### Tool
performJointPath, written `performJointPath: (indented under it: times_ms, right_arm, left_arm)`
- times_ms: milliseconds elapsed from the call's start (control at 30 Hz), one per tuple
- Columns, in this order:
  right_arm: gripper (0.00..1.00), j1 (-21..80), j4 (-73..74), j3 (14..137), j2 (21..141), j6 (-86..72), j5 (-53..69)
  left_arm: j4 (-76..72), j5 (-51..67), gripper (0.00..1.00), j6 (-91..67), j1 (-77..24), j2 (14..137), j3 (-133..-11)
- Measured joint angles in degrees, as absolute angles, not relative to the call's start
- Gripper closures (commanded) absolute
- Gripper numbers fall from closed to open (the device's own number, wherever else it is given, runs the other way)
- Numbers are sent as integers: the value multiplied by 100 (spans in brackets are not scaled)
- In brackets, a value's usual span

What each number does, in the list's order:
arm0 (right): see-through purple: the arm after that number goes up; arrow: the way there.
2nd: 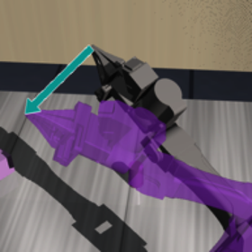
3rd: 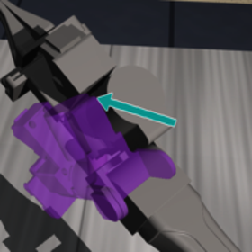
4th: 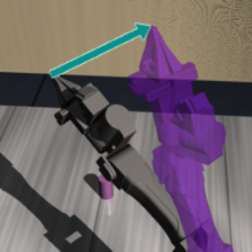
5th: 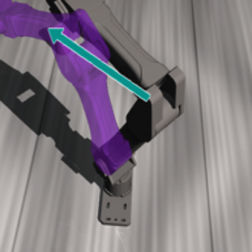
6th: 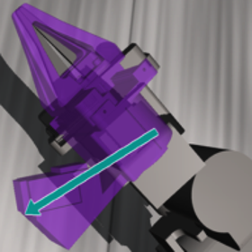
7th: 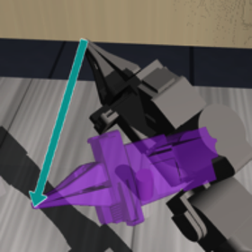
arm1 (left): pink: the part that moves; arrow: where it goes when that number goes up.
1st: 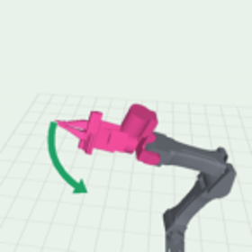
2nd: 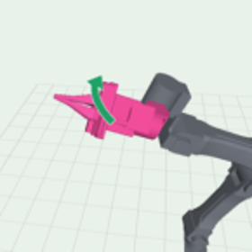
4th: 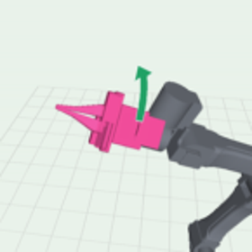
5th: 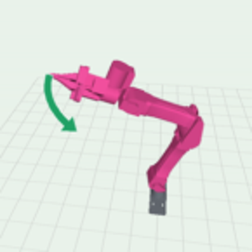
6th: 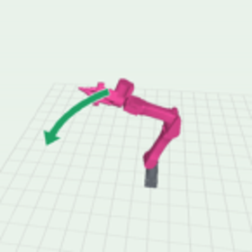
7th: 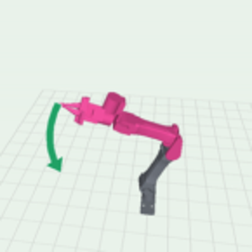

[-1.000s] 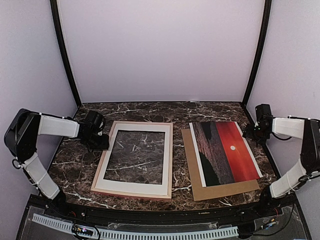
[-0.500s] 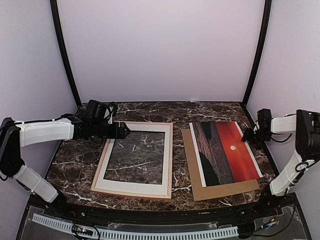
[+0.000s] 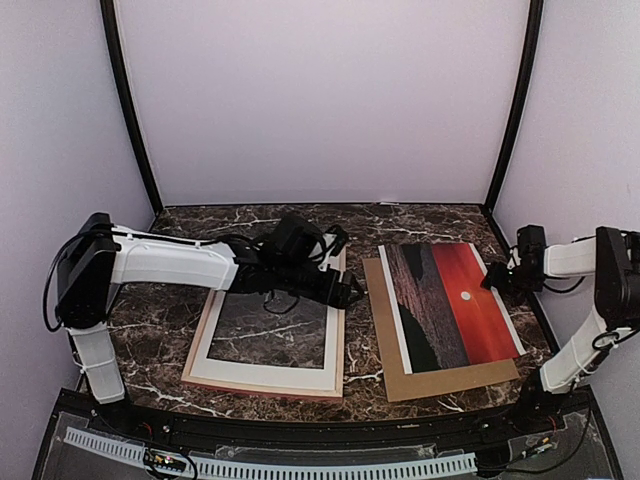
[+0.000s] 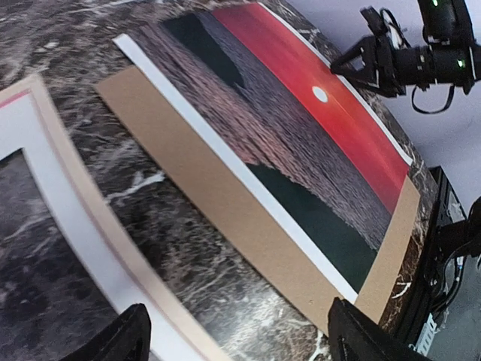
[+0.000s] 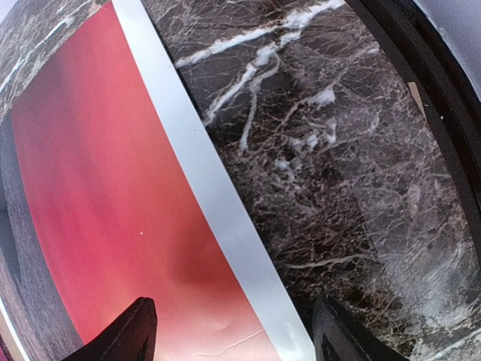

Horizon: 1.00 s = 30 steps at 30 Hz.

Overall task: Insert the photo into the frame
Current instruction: Pick up the photo from the backboard.

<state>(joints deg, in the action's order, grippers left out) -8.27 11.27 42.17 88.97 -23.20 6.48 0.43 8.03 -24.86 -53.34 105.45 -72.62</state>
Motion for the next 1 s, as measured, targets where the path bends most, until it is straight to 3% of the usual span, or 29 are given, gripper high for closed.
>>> performJointPath:
  times_ms: [533,1000]
  right_arm:
    - [29,-849,755,3881,8698,-2316,834]
    - [43,-902,849,3614,8324,-2292,1188]
  left_arm:
    - [351,1441,18,-2467,-6254,13463,-10088]
    - [436,1555,20,-2429,-6248,13633,-10315]
